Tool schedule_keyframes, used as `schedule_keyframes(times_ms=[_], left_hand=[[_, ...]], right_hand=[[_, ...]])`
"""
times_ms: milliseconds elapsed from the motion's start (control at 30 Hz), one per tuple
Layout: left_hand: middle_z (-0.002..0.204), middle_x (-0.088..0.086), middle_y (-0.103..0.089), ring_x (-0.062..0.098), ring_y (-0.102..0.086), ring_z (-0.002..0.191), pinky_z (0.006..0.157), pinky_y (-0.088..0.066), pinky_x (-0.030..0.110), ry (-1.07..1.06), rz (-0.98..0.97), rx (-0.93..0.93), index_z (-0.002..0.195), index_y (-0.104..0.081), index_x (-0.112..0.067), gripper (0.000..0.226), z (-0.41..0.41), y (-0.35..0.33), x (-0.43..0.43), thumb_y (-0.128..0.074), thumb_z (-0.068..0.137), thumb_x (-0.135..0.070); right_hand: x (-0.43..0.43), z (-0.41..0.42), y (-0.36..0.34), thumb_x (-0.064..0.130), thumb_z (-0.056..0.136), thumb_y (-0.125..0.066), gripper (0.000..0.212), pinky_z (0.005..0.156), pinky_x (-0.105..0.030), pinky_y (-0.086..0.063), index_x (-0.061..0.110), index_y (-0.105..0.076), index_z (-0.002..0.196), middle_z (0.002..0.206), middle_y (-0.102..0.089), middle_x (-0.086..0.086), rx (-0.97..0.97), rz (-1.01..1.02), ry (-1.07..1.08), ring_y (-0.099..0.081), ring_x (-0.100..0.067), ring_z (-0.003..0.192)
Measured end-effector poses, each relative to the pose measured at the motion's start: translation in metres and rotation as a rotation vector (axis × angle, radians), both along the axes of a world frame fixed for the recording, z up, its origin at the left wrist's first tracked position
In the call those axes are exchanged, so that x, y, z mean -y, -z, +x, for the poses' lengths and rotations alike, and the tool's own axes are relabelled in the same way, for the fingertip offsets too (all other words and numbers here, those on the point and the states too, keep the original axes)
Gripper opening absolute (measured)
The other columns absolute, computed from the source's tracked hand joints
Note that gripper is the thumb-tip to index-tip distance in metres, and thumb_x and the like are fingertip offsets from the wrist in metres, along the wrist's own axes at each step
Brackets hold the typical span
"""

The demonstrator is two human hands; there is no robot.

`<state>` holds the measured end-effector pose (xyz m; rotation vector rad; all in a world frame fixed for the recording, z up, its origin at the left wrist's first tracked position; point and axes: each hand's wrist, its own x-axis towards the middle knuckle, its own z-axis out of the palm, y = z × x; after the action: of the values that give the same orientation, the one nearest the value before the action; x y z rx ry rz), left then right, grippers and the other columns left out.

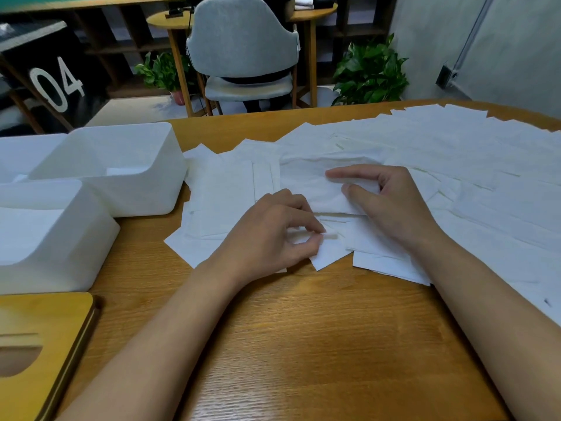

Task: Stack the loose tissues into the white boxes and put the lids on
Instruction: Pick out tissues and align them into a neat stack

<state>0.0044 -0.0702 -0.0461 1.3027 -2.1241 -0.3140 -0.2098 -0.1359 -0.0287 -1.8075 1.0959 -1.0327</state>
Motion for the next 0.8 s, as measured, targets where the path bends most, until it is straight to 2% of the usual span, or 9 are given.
schedule_keyframes(times_ms=[200, 300, 367, 467, 567, 733, 800], left_hand=[[0.090, -0.007, -0.071, 0.015, -0.066, 0.087, 0.077, -0.052, 0.039, -0.044, -0.208, -0.084, 0.091, -0.078, -0.014, 0.005, -0.003, -0.009, -0.004, -0.073, 0.091, -0.017], [0.090, -0.007, -0.072, 0.010, -0.067, 0.087, 0.077, -0.052, 0.039, -0.086, -0.269, -0.123, 0.097, -0.075, -0.012, 0.005, -0.001, -0.013, -0.004, -0.070, 0.096, -0.014], [0.092, -0.007, -0.073, 0.009, -0.067, 0.088, 0.077, -0.053, 0.040, -0.106, -0.304, -0.151, 0.099, -0.076, -0.011, 0.005, 0.000, -0.013, -0.003, -0.072, 0.097, -0.012], [0.089, -0.008, -0.071, 0.013, -0.064, 0.085, 0.076, -0.049, 0.043, -0.121, -0.359, -0.139, 0.099, -0.077, -0.014, 0.004, -0.001, -0.012, -0.003, -0.074, 0.097, -0.012], [0.094, -0.008, -0.074, 0.014, -0.066, 0.089, 0.077, -0.051, 0.043, -0.105, -0.379, -0.141, 0.104, -0.079, -0.013, 0.008, -0.002, -0.013, -0.003, -0.073, 0.099, -0.014], [0.099, -0.011, -0.076, 0.005, -0.069, 0.095, 0.079, -0.049, 0.017, -0.126, -0.216, -0.271, 0.110, -0.076, -0.014, 0.019, 0.002, -0.021, -0.004, -0.081, 0.094, -0.022], [0.098, -0.008, -0.076, 0.010, -0.069, 0.092, 0.072, -0.050, 0.019, -0.115, -0.126, -0.294, 0.109, -0.076, -0.013, 0.018, 0.005, -0.020, -0.004, -0.081, 0.093, -0.020]], right_hand=[[-0.004, 0.000, -0.005, 0.021, 0.099, -0.070, 0.021, 0.109, -0.021, -0.042, 0.029, -0.080, 0.114, 0.120, -0.075, 0.019, 0.000, -0.007, -0.055, -0.061, 0.008, 0.120], [-0.011, 0.000, -0.007, 0.035, 0.095, -0.068, 0.026, 0.095, -0.015, -0.045, 0.025, -0.080, 0.114, 0.114, -0.077, 0.015, -0.011, -0.073, -0.134, -0.067, 0.008, 0.104], [-0.013, 0.000, -0.006, 0.038, 0.092, -0.072, 0.026, 0.098, -0.022, -0.048, 0.025, -0.081, 0.112, 0.111, -0.078, 0.015, -0.038, -0.116, -0.165, -0.069, 0.002, 0.110], [-0.014, 0.001, -0.003, 0.027, 0.087, -0.085, 0.021, 0.102, -0.030, -0.051, 0.024, -0.082, 0.108, 0.106, -0.079, 0.015, -0.051, -0.164, -0.174, -0.071, -0.005, 0.111], [-0.013, 0.004, 0.000, 0.017, 0.084, -0.087, 0.018, 0.096, -0.025, -0.053, 0.024, -0.083, 0.100, 0.098, -0.080, 0.014, -0.003, -0.183, -0.150, -0.074, -0.005, 0.102], [-0.010, 0.003, -0.003, 0.012, 0.084, -0.086, 0.012, 0.084, -0.017, -0.053, 0.022, -0.081, 0.090, 0.088, -0.080, 0.010, 0.123, -0.163, -0.076, -0.074, -0.004, 0.089], [-0.009, 0.000, -0.007, 0.011, 0.083, -0.086, 0.012, 0.079, -0.019, -0.054, 0.022, -0.080, 0.085, 0.086, -0.079, 0.010, 0.212, -0.126, -0.071, -0.074, -0.008, 0.087]])
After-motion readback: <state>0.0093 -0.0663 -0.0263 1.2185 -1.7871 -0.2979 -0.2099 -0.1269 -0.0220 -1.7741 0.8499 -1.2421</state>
